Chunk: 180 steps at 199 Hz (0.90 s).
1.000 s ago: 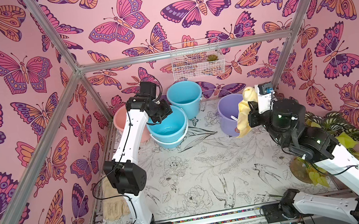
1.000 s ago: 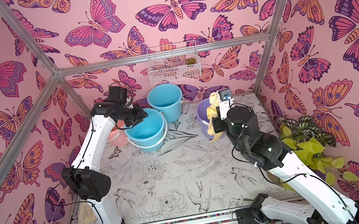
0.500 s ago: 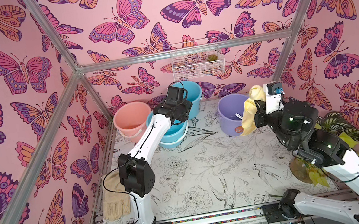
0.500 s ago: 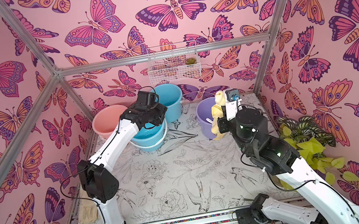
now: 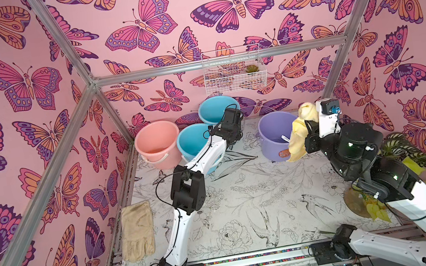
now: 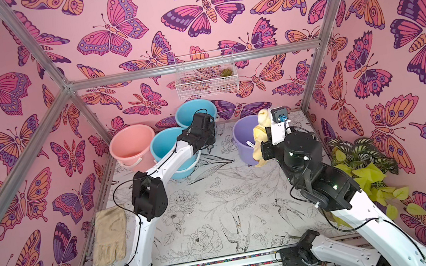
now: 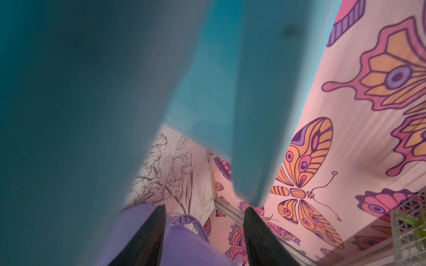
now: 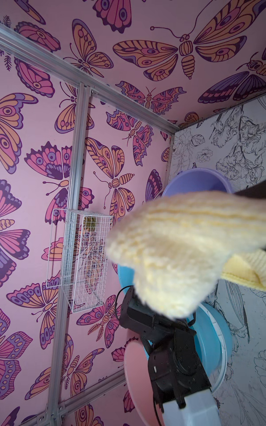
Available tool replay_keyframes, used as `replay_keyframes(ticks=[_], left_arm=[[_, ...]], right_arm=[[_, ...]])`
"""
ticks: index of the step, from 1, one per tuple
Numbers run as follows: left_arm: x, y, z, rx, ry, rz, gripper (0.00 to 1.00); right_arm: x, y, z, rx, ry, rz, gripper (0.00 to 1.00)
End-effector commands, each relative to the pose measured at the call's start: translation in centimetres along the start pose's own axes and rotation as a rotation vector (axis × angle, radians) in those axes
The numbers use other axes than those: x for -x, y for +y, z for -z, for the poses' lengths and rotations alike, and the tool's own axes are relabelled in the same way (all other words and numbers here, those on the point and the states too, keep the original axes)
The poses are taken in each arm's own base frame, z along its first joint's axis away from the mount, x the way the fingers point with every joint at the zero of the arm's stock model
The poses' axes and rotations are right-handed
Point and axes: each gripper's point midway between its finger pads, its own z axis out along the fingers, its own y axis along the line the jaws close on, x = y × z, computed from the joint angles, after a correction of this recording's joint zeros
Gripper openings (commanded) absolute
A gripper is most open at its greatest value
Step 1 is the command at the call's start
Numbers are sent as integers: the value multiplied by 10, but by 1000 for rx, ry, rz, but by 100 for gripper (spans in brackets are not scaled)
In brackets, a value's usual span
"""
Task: Wipe the inside of the bucket with a cloth
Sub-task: Pick up the bucket from the center of the board.
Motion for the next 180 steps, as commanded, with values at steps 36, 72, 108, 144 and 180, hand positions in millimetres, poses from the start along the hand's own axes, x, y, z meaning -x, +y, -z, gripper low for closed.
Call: replay_keyframes(ticks=[36, 72, 108, 144, 180], left_arm=[[10, -31, -5, -139, -75, 100, 60], [15, -15, -15, -97, -95, 135, 60], [24, -2, -22, -62, -113, 178, 59], [41, 0, -28, -53, -130, 210, 56], [50, 1, -32, -37, -125, 248, 50]], right_arm=[[-6, -3, 4, 2, 8, -4, 0], [-6, 0, 1, 9, 9, 3, 0], [-9, 0, 0, 6, 11, 12, 0], [-9, -1, 0, -1, 10, 26, 0], [-10, -1, -2, -6, 10, 37, 0]])
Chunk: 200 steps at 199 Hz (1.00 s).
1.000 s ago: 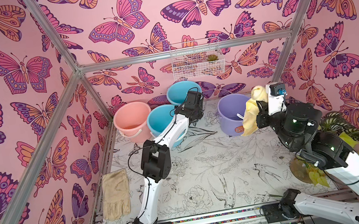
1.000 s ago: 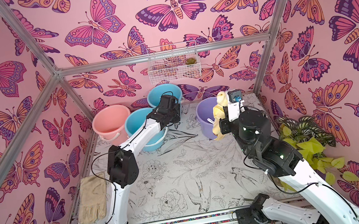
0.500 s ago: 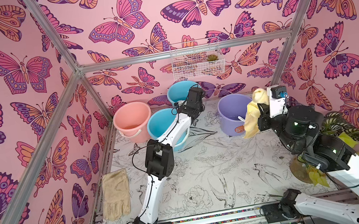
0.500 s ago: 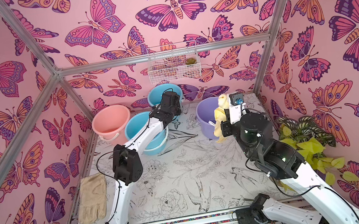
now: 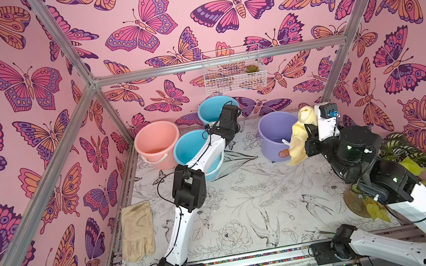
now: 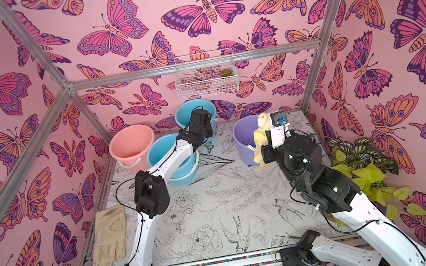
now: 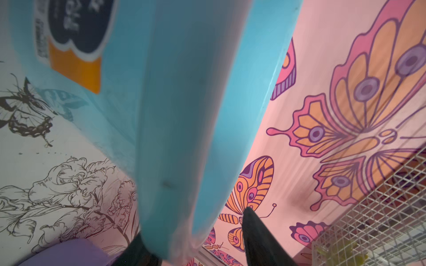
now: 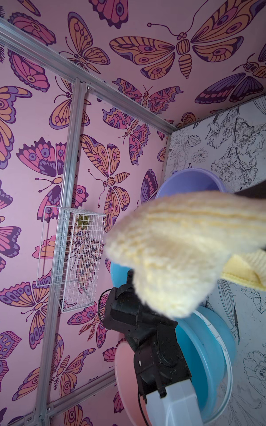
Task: Wipe the inside of the bucket with a cloth
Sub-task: Pick up the bucket from the center of the board.
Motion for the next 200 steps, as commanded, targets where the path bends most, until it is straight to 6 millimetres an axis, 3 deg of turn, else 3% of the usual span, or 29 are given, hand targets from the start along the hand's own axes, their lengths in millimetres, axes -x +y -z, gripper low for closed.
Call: replay_keyframes(ticks=[1, 89, 146, 200], left_arm=[[23, 28, -20, 82, -43, 42, 50], [23, 25, -17, 104, -9, 68, 15], [-4, 23, -6, 120, 87, 82, 10], [-46, 12, 23, 112, 217, 49, 9]], right_arm=[[1, -2, -2, -14, -8, 7, 0], [4, -1, -5, -17, -15, -5, 0], [8, -1, -5, -16, -23, -14, 0], [9, -3, -2, -18, -29, -28, 0]])
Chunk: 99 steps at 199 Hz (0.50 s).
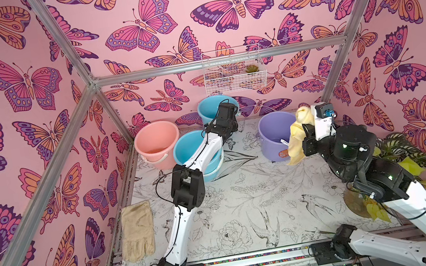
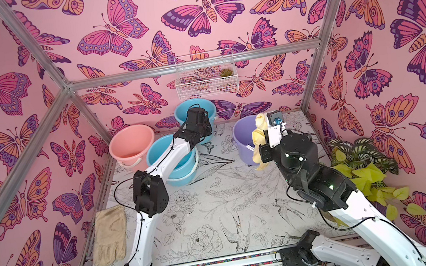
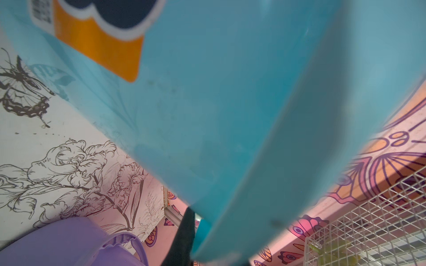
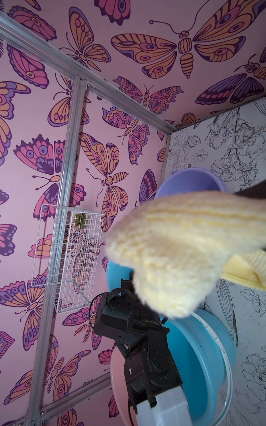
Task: Wipe the inside of the bucket with a cloth
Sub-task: Pick up the bucket from the center of the board.
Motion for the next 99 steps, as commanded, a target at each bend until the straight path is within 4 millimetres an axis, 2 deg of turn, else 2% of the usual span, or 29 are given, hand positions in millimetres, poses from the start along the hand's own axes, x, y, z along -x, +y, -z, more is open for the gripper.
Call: replay_keyframes(ticks=[1, 38, 58, 99], left_arm=[[-32, 13, 17, 61, 107, 16, 9], [-53, 22, 33, 64, 187, 10, 9], [-58, 30, 43, 73, 213, 12, 9], [-66, 31, 65, 82, 253, -11, 9]], right_arm=[[12, -6, 4, -18, -39, -39, 0], [13, -7, 6, -14, -39, -53, 0], [13, -7, 6, -13, -39, -59, 0], [13, -7, 6, -13, -37, -66, 0]])
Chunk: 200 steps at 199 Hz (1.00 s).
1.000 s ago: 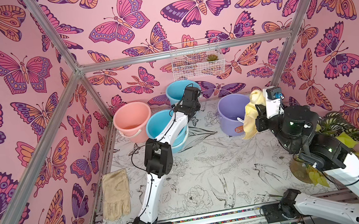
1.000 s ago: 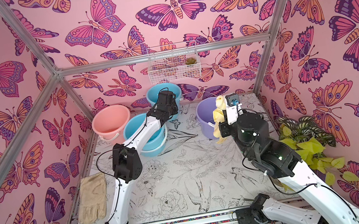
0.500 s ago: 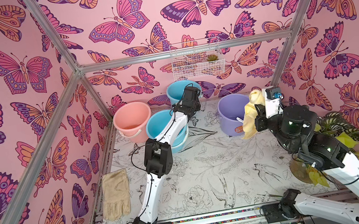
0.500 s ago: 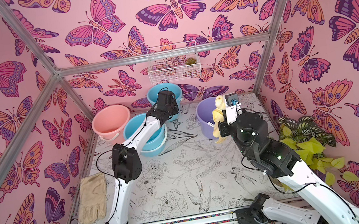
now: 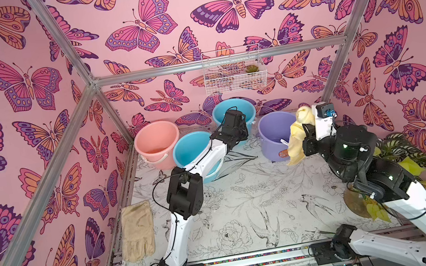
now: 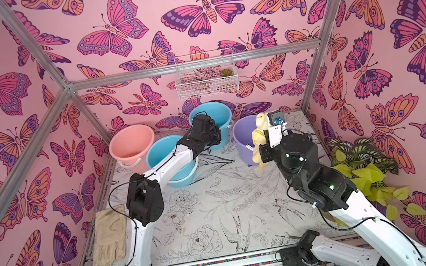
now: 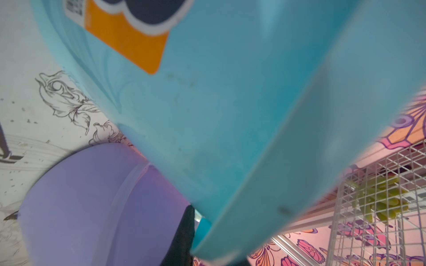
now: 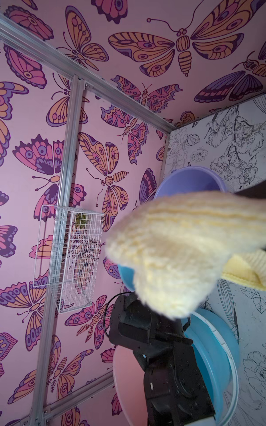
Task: Wipe the inside of the bucket with a cloth
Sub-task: Pick up the bucket from the center of the board, then move the bucket to the center of the board.
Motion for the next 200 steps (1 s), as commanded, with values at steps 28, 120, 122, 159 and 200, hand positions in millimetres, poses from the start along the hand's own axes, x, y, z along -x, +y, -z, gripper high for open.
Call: replay_keyframes(ticks=[28, 120, 122, 159, 200], left_arm=[[-25, 2, 33, 2, 97, -8, 9], [-50, 46, 65, 106, 239, -67, 10], [-50, 48, 66, 110, 242, -69, 10], [-68, 67, 76, 163, 318, -112, 10], [-90, 84, 90, 205, 396, -155, 10]], right_arm=[[13, -6, 6, -11, -36, -54, 0], [14, -6, 7, -4, -33, -72, 0], [14, -6, 6, -4, -32, -73, 0], [14, -5, 6, -3, -33, -80, 0], [15, -4, 5, 3, -30, -88, 0]])
